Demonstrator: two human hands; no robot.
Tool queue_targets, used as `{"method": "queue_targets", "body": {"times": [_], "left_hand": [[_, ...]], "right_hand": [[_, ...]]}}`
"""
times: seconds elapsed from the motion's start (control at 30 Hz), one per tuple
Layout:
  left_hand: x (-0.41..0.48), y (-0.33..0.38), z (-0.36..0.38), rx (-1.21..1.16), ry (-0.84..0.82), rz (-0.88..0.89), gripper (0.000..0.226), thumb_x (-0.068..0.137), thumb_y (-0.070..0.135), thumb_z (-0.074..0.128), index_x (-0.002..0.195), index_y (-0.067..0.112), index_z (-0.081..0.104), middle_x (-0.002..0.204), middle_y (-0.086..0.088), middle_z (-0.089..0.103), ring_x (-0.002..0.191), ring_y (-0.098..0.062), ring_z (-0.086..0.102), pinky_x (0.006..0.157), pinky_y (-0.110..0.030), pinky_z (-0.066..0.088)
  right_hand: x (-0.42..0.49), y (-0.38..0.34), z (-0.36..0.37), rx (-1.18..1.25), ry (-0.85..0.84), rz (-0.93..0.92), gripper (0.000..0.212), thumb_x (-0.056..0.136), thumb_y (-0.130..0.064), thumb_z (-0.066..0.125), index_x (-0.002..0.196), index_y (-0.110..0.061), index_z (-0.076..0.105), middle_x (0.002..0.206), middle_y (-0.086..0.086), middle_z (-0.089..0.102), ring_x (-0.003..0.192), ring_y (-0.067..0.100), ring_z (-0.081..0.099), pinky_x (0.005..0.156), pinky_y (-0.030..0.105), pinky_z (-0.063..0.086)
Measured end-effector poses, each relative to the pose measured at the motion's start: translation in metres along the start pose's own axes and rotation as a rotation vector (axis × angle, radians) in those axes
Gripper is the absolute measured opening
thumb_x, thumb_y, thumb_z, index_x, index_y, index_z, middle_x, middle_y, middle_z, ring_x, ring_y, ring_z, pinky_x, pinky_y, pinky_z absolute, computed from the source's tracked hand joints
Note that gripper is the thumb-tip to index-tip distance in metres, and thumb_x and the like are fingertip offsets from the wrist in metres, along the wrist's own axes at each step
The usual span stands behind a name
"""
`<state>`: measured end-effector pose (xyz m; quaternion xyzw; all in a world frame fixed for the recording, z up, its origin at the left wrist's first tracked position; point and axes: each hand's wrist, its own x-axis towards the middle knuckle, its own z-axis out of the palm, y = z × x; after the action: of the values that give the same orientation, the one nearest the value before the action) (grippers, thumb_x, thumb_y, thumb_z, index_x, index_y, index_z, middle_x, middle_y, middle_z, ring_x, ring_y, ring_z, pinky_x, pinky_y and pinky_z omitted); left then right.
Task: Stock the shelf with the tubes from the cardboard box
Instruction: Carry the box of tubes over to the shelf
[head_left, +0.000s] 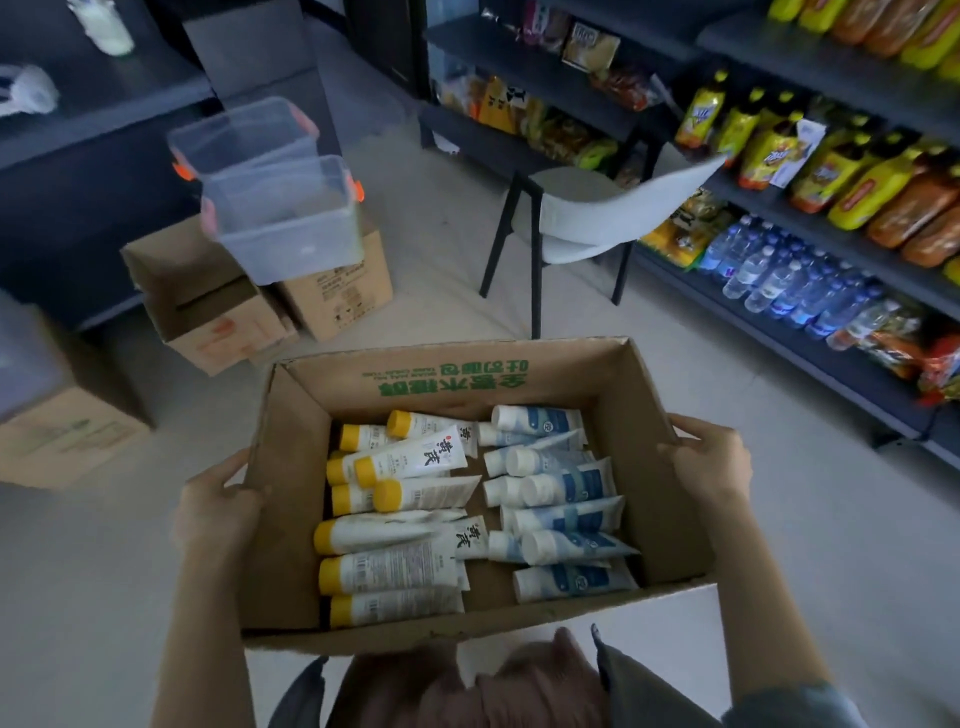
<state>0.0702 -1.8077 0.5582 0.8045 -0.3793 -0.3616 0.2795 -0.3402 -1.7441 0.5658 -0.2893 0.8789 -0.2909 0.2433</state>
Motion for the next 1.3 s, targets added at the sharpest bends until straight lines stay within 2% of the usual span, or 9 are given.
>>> {"method": "queue_targets", "body": {"times": [0.13,0.23,0.5,0.63,0.77,0.93,1.07,1.17,1.3], "left_hand": [[0.081,0.052,0.003,0.035,-0.012,0.071,0.047,0.084,-0.002,0.062,0.128,0.013,0.059,0.115,-0.022,0.064,0.102,-0.042,0.059,0.090,-0.055,0.049],[0.130,0.093,0.010,0.124,-0.007,0.145,0.046,0.084,0.001,0.063,0.129,0.010,0.058,0.117,-0.024,0.062,0.106,-0.043,0.057,0.092,-0.053,0.047],[0.236,0.185,0.064,0.214,0.000,0.103,0.043,0.084,0.007,0.066,0.126,0.003,0.058,0.123,-0.024,0.059,0.113,-0.044,0.052,0.093,-0.047,0.042],[0.287,0.239,0.106,0.187,-0.058,0.115,0.046,0.083,0.003,0.064,0.128,0.012,0.059,0.126,-0.020,0.059,0.116,-0.040,0.052,0.098,-0.046,0.043],[0.326,0.294,0.139,0.147,-0.042,0.147,0.042,0.083,0.001,0.064,0.124,0.010,0.062,0.117,-0.018,0.064,0.099,-0.036,0.056,0.079,-0.035,0.039],[0.378,0.363,0.169,0.084,-0.079,0.162,0.046,0.084,0.001,0.062,0.129,0.010,0.058,0.127,-0.018,0.059,0.113,-0.038,0.054,0.088,-0.041,0.043],[0.421,0.422,0.198,0.054,-0.094,0.234,0.046,0.083,0.000,0.064,0.128,0.010,0.059,0.122,-0.015,0.063,0.109,-0.031,0.056,0.085,-0.035,0.044],[0.468,0.465,0.224,0.131,-0.140,0.281,0.046,0.083,0.003,0.064,0.128,0.014,0.060,0.124,-0.016,0.062,0.113,-0.037,0.054,0.097,-0.043,0.045],[0.534,0.517,0.265,0.114,-0.223,0.328,0.046,0.082,-0.001,0.064,0.126,0.013,0.061,0.120,-0.018,0.063,0.111,-0.039,0.056,0.098,-0.052,0.044]], "right_hand": [[0.027,-0.045,0.038,0.073,0.029,0.074,0.037,0.083,-0.005,0.063,0.116,-0.021,0.069,0.105,0.010,0.072,0.083,0.025,0.062,0.081,0.035,0.053],[0.050,-0.075,0.057,0.107,0.040,0.136,0.039,0.081,-0.005,0.064,0.116,-0.022,0.069,0.102,0.010,0.073,0.090,0.028,0.065,0.088,0.040,0.053],[0.168,-0.159,0.095,0.094,0.073,0.166,0.039,0.082,-0.007,0.063,0.117,-0.024,0.068,0.103,0.008,0.072,0.089,0.030,0.065,0.085,0.048,0.055],[0.236,-0.197,0.105,0.090,0.080,0.199,0.038,0.082,-0.006,0.063,0.117,-0.022,0.068,0.104,0.009,0.072,0.090,0.031,0.065,0.085,0.047,0.055],[0.303,-0.241,0.104,0.126,0.088,0.214,0.039,0.080,-0.006,0.065,0.115,-0.024,0.069,0.101,0.007,0.073,0.091,0.030,0.066,0.087,0.047,0.054],[0.375,-0.299,0.101,0.166,0.136,0.210,0.041,0.077,-0.010,0.067,0.113,-0.029,0.069,0.089,-0.002,0.068,0.095,0.028,0.065,0.090,0.046,0.053],[0.430,-0.331,0.105,0.190,0.176,0.232,0.041,0.077,-0.011,0.068,0.114,-0.028,0.069,0.106,0.007,0.070,0.100,0.032,0.063,0.093,0.047,0.050],[0.467,-0.352,0.117,0.178,0.220,0.258,0.040,0.078,-0.012,0.069,0.115,-0.028,0.069,0.111,0.007,0.069,0.105,0.032,0.060,0.096,0.043,0.048],[0.518,-0.384,0.138,0.178,0.257,0.297,0.039,0.082,-0.011,0.066,0.117,-0.027,0.068,0.111,0.008,0.068,0.101,0.033,0.059,0.089,0.039,0.048]]}}
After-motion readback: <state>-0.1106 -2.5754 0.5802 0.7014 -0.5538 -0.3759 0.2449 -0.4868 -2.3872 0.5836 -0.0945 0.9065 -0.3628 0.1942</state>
